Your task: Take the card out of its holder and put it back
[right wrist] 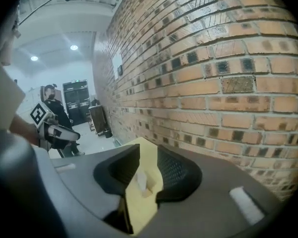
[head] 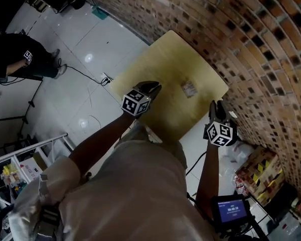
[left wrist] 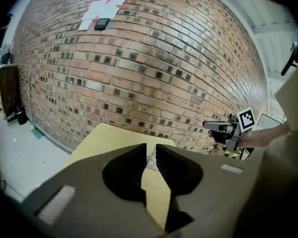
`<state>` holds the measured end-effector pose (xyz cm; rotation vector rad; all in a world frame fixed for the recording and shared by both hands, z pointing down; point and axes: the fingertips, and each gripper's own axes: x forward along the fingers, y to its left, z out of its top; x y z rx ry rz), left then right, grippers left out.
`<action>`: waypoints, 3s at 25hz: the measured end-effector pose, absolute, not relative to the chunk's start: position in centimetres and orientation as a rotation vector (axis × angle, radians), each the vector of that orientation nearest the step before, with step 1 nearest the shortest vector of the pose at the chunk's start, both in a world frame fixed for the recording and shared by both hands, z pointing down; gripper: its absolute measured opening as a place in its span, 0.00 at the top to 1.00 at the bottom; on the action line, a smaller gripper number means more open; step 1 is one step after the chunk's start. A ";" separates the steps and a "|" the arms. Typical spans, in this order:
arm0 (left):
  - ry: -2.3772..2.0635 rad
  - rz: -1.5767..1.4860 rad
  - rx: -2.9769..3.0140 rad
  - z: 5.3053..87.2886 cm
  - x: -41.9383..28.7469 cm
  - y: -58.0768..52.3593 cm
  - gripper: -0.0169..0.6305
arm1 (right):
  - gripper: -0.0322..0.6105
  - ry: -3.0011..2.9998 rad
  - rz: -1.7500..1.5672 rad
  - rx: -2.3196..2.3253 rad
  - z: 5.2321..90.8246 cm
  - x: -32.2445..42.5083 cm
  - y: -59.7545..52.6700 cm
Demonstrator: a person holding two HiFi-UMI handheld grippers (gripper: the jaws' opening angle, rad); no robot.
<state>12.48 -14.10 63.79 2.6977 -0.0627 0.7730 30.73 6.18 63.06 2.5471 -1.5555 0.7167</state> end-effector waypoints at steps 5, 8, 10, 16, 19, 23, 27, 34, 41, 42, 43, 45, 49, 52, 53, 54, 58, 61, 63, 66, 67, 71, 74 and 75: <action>0.011 0.765 2.710 63.9 10.4 -17.0 0.85 | 0.77 -1.495 0.753 2.598 63.4 26.1 4.7; 0.051 0.749 2.716 63.9 8.9 -18.1 0.85 | 0.78 -1.479 0.762 2.615 63.6 23.2 4.1; 0.073 0.734 2.719 63.8 7.8 -18.8 0.86 | 0.78 -1.454 0.760 2.625 63.8 21.5 3.9; 0.141 0.731 2.733 64.1 4.5 -20.5 0.86 | 0.79 -1.341 0.720 2.731 62.9 17.7 4.3; 0.157 0.747 2.736 64.5 2.9 -21.0 0.87 | 0.79 -1.298 0.714 2.775 62.3 15.6 5.0; 0.184 0.740 2.751 64.3 1.7 -20.8 0.87 | 0.79 -1.257 0.699 2.790 61.8 13.6 6.6; 0.165 0.734 2.757 63.9 0.1 -20.5 0.87 | 0.79 -1.243 0.682 2.806 60.9 11.9 8.3; 0.170 0.743 2.788 62.4 -1.4 -17.3 0.87 | 0.79 -1.271 0.627 2.837 57.6 9.7 11.7; 0.234 0.792 2.824 61.2 -5.6 -10.4 0.88 | 0.80 -1.287 0.584 2.898 55.1 3.8 16.5; 0.233 0.795 2.828 61.1 -6.3 -9.6 0.88 | 0.80 -1.295 0.574 2.905 54.8 2.9 16.9; 0.230 0.796 2.830 61.0 -7.0 -8.7 0.88 | 0.80 -1.307 0.563 2.908 54.5 2.0 17.1; 0.232 0.794 2.836 60.8 -8.6 -6.9 0.88 | 0.80 -1.334 0.538 2.906 54.1 0.0 17.7; 0.246 0.779 2.871 60.3 -12.2 -3.9 0.89 | 0.82 -1.382 0.471 2.899 53.6 -3.7 19.1; 0.208 0.761 2.876 59.9 -15.8 -3.3 0.89 | 0.82 -1.409 0.449 2.886 53.8 -6.1 19.8; 0.187 0.756 2.872 59.9 -17.1 -3.5 0.89 | 0.82 -1.417 0.455 2.877 54.1 -6.8 19.9; 0.163 0.753 2.867 59.9 -18.3 -3.9 0.89 | 0.82 -1.425 0.464 2.867 54.3 -7.5 19.9; 0.061 0.750 2.842 60.4 -22.0 -6.6 0.91 | 0.82 -1.439 0.499 2.821 55.3 -9.4 19.6; 0.012 0.748 2.817 61.1 -24.3 -8.7 0.93 | 0.82 -1.418 0.530 2.822 56.1 -11.2 19.5; 0.012 0.744 2.812 61.2 -25.1 -9.9 0.94 | 0.82 -1.389 0.545 2.843 56.3 -11.9 19.6; 0.045 0.739 2.804 61.0 -24.9 -11.8 0.94 | 0.82 -1.319 0.576 2.877 56.7 -12.4 19.5; 0.061 0.736 2.804 60.8 -24.7 -12.5 0.94 | 0.82 -1.288 0.597 2.891 57.0 -12.6 19.4; 0.138 0.702 2.842 59.1 -24.3 -15.7 0.94 | 0.82 -1.180 0.641 2.955 57.7 -14.3 18.3; 0.133 0.679 2.815 59.0 -24.4 -18.3 0.94 | 0.82 -1.106 0.663 2.965 58.6 -15.0 17.1; 0.136 0.680 2.810 59.2 -24.7 -19.0 0.94 | 0.82 -1.089 0.651 2.974 58.3 -15.3 16.7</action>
